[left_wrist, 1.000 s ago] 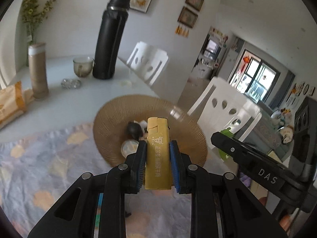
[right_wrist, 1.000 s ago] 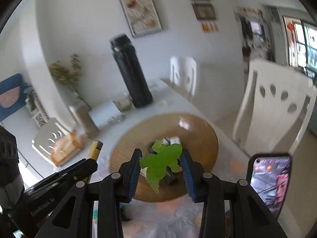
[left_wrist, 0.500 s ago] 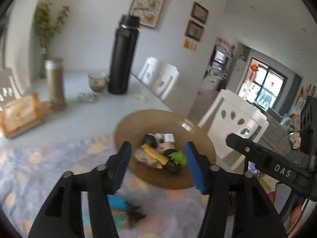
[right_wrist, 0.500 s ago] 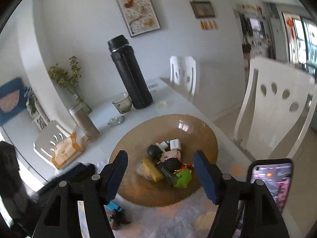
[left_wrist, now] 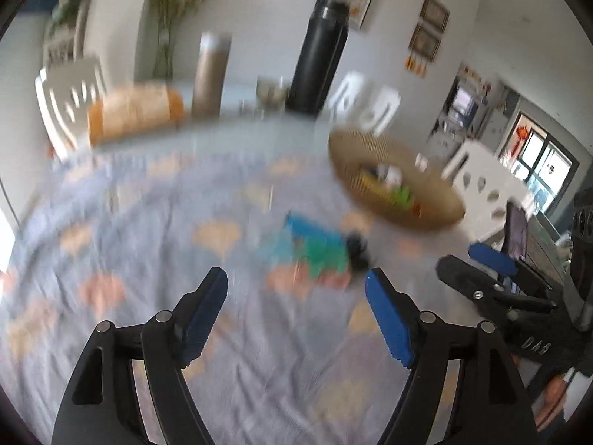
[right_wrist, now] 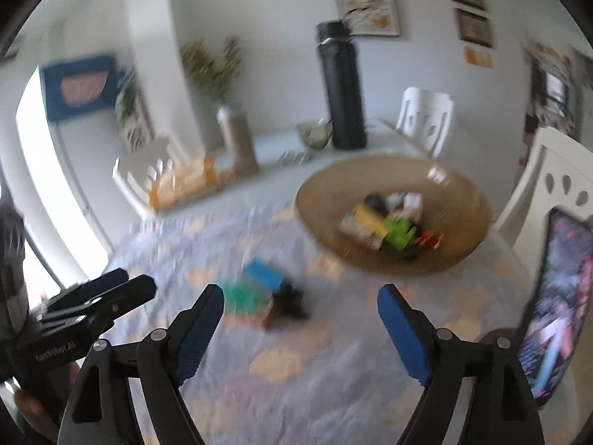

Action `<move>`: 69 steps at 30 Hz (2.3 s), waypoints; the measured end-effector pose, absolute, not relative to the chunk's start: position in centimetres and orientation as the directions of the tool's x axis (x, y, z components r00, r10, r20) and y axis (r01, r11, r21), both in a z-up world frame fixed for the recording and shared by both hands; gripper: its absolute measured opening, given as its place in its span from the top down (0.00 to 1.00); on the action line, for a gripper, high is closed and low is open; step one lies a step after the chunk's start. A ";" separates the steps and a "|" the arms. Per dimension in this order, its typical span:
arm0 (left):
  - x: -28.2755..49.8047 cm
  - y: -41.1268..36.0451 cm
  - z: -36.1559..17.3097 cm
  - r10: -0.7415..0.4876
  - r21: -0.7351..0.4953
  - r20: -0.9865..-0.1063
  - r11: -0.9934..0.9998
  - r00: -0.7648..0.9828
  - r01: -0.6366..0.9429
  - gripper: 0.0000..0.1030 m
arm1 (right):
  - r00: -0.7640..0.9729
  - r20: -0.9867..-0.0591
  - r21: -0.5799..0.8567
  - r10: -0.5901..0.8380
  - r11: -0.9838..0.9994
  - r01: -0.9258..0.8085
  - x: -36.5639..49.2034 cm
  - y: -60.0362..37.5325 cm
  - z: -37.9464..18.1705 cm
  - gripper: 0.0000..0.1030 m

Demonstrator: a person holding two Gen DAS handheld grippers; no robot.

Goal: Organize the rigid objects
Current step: 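Move both open tools back over the remaining items on the table, then grasp the clear plastic cup with the left tool while the right tool grasps the black dinosaur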

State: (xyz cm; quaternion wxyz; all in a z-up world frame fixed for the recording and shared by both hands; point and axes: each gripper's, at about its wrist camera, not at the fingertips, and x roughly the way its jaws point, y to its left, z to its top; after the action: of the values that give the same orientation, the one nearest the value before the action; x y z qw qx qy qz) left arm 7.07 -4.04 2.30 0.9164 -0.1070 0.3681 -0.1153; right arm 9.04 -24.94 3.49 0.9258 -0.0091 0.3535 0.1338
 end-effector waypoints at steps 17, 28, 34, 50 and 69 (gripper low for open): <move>7.4 -2.8 -1.9 -0.194 -0.252 -0.737 0.968 0.647 0.004 0.27 | 0.632 -0.765 -0.017 0.122 0.977 -0.210 10.8 -24.0 -2.8 0.17; 7.9 -2.0 -2.4 -0.203 -0.286 -0.752 0.958 0.627 -0.033 0.27 | 0.623 -0.773 0.003 0.121 0.982 -0.187 11.1 -24.4 -2.9 0.13; 7.8 -2.2 -2.4 -0.199 -0.279 -0.752 0.960 0.629 -0.030 0.27 | 0.620 -0.775 0.012 0.118 0.985 -0.173 11.2 -24.7 -2.9 0.12; 17.0 -2.1 0.1 -0.373 -0.458 -0.746 0.889 0.551 -0.019 0.27 | 0.524 -0.801 0.216 0.288 0.956 -0.197 15.5 -25.5 -0.4 0.16; 19.3 -3.5 -1.1 -0.331 -0.373 -0.781 0.927 0.530 0.029 0.63 | 0.562 -0.780 0.099 0.274 0.942 -0.322 17.1 -23.0 -3.1 0.66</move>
State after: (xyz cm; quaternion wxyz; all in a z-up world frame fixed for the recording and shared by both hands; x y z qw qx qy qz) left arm 19.29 -3.53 -1.13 0.8600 -0.1595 0.4734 -0.1046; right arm 17.12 -23.01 -3.10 0.8834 -0.0274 0.4364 0.1687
